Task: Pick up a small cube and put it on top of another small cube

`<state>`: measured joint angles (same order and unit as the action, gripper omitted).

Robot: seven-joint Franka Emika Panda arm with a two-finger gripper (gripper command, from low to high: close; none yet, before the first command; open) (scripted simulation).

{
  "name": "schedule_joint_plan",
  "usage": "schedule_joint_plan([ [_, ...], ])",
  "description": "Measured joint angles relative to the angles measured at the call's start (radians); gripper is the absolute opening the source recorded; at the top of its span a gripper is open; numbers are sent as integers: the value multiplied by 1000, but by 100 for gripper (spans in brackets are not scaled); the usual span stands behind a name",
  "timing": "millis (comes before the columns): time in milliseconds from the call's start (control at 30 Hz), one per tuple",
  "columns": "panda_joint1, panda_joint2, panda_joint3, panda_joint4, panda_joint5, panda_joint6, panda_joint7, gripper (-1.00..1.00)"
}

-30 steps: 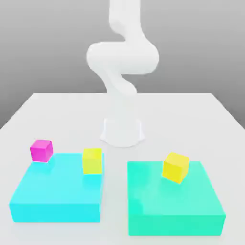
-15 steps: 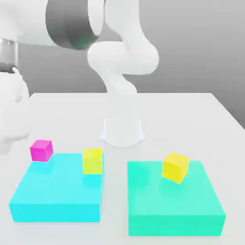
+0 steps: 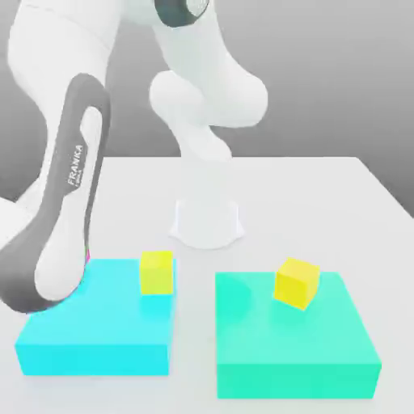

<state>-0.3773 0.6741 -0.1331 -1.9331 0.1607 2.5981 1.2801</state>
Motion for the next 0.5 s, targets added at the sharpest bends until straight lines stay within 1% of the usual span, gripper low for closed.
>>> schedule_joint_plan([
  [167,-2,15,2,4,5,11,-3,-100],
  [300,15,-82,-19,-21,-9,-61,7,-100],
  [367,20,-151,-38,-63,-23,-89,15,-100],
  [500,22,-294,-87,-188,-60,-106,37,-100],
])
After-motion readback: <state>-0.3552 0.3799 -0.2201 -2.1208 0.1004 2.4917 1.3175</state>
